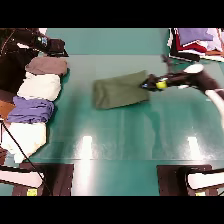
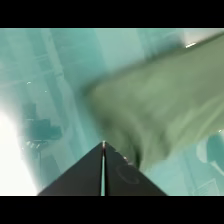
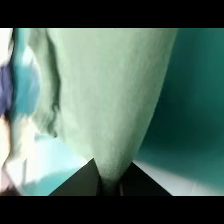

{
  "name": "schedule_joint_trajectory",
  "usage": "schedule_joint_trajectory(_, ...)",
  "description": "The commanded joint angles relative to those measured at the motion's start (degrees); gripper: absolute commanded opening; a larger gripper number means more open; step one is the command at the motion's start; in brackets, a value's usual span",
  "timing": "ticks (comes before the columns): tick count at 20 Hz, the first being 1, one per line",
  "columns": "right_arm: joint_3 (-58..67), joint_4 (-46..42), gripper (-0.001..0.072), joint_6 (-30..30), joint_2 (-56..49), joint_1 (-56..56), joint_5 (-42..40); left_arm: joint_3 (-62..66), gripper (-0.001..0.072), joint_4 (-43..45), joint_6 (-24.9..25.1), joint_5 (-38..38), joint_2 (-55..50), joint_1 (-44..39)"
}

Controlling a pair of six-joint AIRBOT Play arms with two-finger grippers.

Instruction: Fold the shirts.

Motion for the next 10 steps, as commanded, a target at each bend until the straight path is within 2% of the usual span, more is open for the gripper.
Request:
schedule_joint_trajectory(1, -7.9, -9.3, 0.0016, 4.0, 13.2, -13.8, -0.4, 0.0, 0.0023, -0.8, 0.0, -0.2, 0.0, 0.0)
schedule_joint_trajectory(6, -16.1, -14.6, 0.0016, 4.7, 25.7, -41.3, -2.1, 0.0, 0.0024, -1.0, -0.2, -0.1, 0.0, 0.0)
schedule_joint_trajectory(10, -19.9, -14.6, 0.0016, 4.7, 28.5, -59.4, -5.3, 0.0, 0.0023, -1.3, -1.1, 0.0, 0.0, 0.0)
